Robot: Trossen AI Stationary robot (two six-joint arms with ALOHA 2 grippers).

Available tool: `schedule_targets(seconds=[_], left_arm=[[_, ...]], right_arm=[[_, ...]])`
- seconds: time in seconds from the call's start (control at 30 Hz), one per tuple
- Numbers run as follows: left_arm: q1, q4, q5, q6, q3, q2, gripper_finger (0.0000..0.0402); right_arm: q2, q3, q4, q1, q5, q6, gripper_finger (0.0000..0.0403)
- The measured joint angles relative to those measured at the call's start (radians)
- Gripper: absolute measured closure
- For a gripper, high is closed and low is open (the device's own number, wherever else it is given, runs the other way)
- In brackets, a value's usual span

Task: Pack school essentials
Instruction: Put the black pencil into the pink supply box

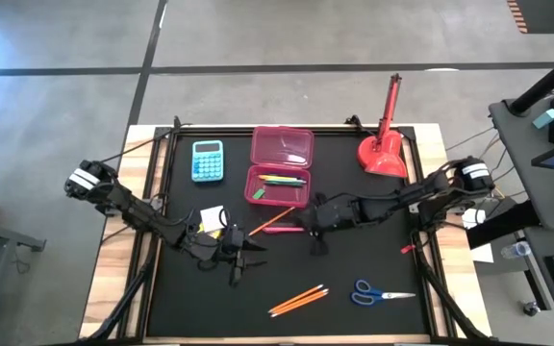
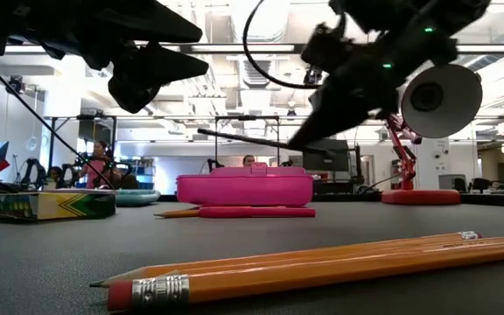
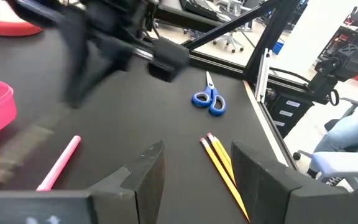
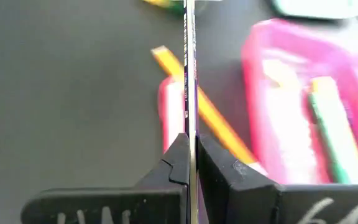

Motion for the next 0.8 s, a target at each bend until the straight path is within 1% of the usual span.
schedule_targets(seconds=[0.07, 0.27, 0.33, 0.4, 0.5, 0.63, 0.8], left_arm=[[0.000, 0.000, 0.000, 0.000, 0.000, 0.000, 0.0237], [0.000, 0.000, 0.000, 0.000, 0.000, 0.000, 0.0237], [0.000, 0.000, 0.000, 0.000, 0.000, 0.000, 0.0237], [0.000, 0.000, 0.000, 0.000, 0.000, 0.000, 0.0237], [0.000, 0.000, 0.000, 0.001, 0.000, 0.000, 0.0237], [0.000, 0.000, 0.000, 0.001, 0.000, 0.000, 0.0237], [-0.001, 0.000, 0.000, 0.001, 0.000, 0.000, 0.0237]], right_arm=[[0.014, 0.017, 0.009, -0.037, 0.021, -0.018, 0.0394], [0.075, 0.086, 0.018, -0.155, 0.022, -0.082, 0.0394], [0.104, 0.105, 0.012, -0.184, 0.012, -0.099, 0.0394], [0.131, 0.123, 0.011, -0.205, -0.025, -0.101, 0.0394], [0.172, 0.146, 0.004, -0.215, -0.071, -0.096, 0.0394], [0.214, 0.175, -0.030, -0.214, -0.072, -0.097, 0.0394], [0.225, 0.187, -0.041, -0.214, -0.072, -0.096, 0.0394]])
